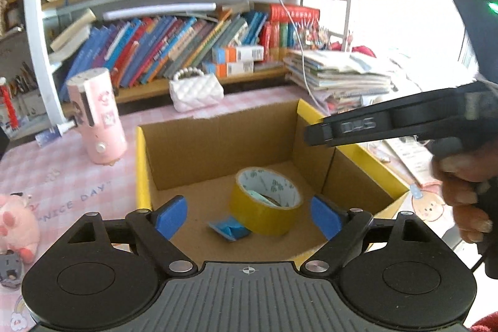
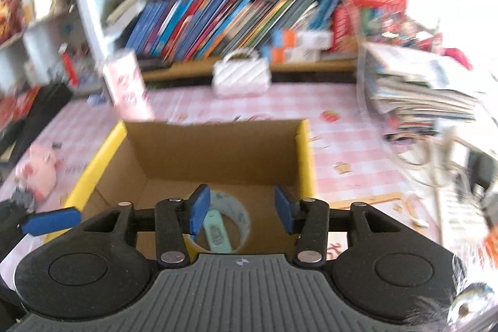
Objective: Organize objects
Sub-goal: 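Withdraw both open tools from the box back toward the table items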
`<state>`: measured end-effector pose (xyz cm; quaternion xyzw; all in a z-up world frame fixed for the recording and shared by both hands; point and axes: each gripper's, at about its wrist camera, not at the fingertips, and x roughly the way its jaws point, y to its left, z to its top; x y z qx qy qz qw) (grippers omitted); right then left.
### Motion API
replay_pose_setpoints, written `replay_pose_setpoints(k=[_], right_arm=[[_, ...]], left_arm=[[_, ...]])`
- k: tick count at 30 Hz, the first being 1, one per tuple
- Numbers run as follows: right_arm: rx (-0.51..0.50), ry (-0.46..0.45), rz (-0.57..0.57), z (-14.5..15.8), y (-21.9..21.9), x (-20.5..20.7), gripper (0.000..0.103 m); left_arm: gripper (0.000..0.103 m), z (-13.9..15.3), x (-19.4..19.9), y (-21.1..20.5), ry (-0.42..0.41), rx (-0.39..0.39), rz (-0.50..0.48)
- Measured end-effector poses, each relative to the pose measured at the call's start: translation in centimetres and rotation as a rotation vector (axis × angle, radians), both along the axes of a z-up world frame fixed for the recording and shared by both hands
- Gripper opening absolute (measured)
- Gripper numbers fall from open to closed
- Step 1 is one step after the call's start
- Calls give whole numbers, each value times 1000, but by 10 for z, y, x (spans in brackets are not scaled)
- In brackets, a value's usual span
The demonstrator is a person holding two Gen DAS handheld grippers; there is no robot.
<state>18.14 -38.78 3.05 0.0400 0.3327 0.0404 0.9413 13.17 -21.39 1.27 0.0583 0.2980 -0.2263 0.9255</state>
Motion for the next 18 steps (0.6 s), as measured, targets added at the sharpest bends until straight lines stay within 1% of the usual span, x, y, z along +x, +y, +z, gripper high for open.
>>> replay_pose_setpoints(k=[5, 8, 11, 16, 18], right_arm=[[-7, -75, -127, 10, -5, -48, 49], [-24, -79, -177, 8, -4, -73, 53], [-22, -46, -213, -2, 1, -91, 53], [26, 62, -235, -26, 24, -112, 52], [30, 103, -235, -35, 37, -118, 52]], left_arm=[[90, 8, -21, 17, -40, -37, -3], [90, 8, -32, 29, -38, -48, -4], [91, 1, -40, 41, -14, -40, 3], [91, -13, -57, 66, 42, -11, 26], [91, -19, -64, 78, 62, 5, 45]])
